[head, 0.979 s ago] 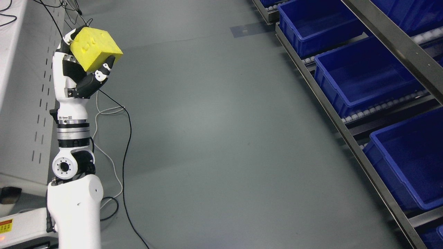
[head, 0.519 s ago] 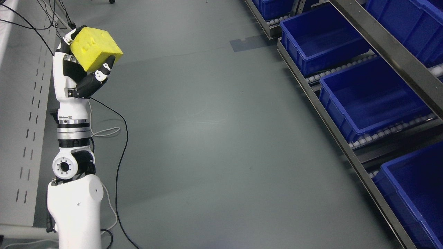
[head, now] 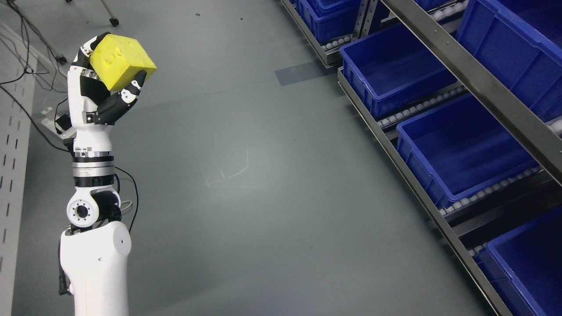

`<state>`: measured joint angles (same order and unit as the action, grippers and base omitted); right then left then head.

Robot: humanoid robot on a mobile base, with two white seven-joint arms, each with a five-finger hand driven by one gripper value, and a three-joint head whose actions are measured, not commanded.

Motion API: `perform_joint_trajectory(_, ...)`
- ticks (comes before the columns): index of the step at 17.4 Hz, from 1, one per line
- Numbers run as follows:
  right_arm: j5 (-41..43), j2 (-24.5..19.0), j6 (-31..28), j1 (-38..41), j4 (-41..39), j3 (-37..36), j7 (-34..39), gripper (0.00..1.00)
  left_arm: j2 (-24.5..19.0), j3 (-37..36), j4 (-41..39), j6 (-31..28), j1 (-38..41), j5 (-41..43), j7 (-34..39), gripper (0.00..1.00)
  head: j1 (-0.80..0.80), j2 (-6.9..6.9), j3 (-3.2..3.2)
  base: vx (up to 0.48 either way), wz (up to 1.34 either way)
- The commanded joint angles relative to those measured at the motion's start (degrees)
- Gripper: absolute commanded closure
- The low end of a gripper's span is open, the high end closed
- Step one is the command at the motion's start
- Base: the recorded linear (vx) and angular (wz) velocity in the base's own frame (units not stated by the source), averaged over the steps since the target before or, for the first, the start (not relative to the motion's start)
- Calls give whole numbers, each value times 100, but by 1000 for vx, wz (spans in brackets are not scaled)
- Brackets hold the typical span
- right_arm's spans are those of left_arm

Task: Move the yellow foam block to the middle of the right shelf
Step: 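Hold the cube raised in the left hand while turning toward the shelves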

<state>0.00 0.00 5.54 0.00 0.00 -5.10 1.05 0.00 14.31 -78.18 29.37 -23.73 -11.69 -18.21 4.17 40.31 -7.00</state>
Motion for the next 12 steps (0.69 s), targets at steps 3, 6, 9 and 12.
perform_joint_trajectory(3,0,100,0,-8,-100,0,1,0,-100,-7,-4,-1,0,0,-7,52,0,0,0,281,-247)
perform_joint_trajectory(6,0,100,0,-17,-100,0,1,0,-100,-42,-30,-1,0,0,-24,52,0,0,0,251,-244)
perform_joint_trajectory(9,9,100,0,-8,-100,0,1,0,-100,-296,-215,-1,9,0,-24,52,0,0,0,224,-181)
perform_joint_trajectory(12,0,100,0,-17,-100,0,1,0,-100,-411,-250,-1,9,0,-16,52,0,0,0,213,-160)
